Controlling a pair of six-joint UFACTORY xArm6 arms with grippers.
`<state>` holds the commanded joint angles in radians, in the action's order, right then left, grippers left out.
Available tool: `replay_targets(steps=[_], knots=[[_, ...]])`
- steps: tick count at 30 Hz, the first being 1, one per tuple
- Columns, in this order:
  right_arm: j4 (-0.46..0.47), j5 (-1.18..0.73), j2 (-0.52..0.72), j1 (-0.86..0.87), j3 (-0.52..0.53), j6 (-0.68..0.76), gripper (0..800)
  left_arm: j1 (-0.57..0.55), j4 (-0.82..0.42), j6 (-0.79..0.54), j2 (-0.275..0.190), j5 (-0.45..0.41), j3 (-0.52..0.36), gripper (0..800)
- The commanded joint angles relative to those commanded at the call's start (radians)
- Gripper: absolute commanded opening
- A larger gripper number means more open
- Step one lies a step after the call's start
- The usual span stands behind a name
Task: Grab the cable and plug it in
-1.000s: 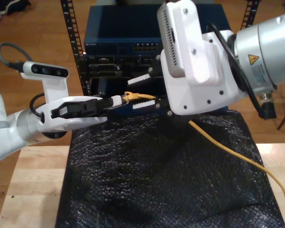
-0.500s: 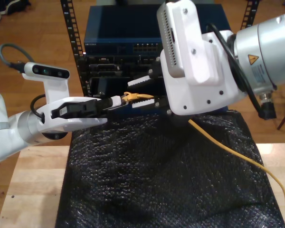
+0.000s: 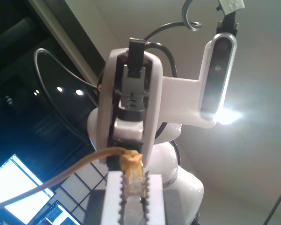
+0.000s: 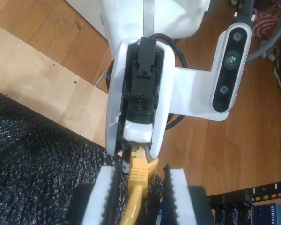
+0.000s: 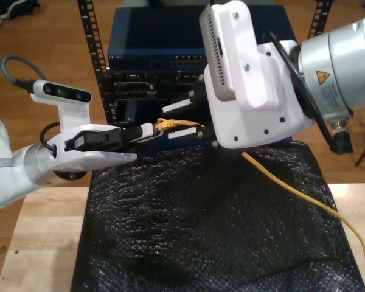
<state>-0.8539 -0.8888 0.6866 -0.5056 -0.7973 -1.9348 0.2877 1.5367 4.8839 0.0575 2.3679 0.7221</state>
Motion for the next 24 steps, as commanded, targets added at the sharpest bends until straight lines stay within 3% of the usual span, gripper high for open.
replay_targets(steps=[24], knots=[[-0.002,0.0,-0.002,-0.002,0.002,0.0,175,-0.002,-0.002,0.0,0.002,0.0,0.0,6]])
